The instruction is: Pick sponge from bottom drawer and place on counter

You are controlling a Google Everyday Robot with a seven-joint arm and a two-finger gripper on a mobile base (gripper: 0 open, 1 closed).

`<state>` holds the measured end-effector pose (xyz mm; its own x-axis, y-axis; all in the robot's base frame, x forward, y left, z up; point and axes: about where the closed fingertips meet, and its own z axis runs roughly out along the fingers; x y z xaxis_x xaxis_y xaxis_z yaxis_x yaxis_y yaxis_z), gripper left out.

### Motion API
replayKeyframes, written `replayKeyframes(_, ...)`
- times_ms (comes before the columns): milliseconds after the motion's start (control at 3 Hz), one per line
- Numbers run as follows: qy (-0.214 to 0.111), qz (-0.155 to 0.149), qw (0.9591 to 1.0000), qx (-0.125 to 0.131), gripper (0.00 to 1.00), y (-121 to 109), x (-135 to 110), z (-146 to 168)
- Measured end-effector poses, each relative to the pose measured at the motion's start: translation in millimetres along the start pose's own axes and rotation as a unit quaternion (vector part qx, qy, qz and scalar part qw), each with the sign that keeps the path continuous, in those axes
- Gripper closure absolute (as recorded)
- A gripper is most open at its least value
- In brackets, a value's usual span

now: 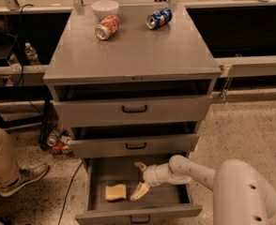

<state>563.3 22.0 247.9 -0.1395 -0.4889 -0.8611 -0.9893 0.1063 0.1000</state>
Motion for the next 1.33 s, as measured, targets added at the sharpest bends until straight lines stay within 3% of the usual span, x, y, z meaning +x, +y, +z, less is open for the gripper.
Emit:
replayKeyframes(333, 0.014, 0.012, 0.9998, -0.003, 0.00, -6, 22, 23)
replayKeyframes(1000, 0.040, 0.038, 0.9982, 0.024, 0.00, -17, 50, 61)
replayKeyframes(1333, 0.050, 0.028, 0.9983, 0.015, 0.00, -7, 60, 90)
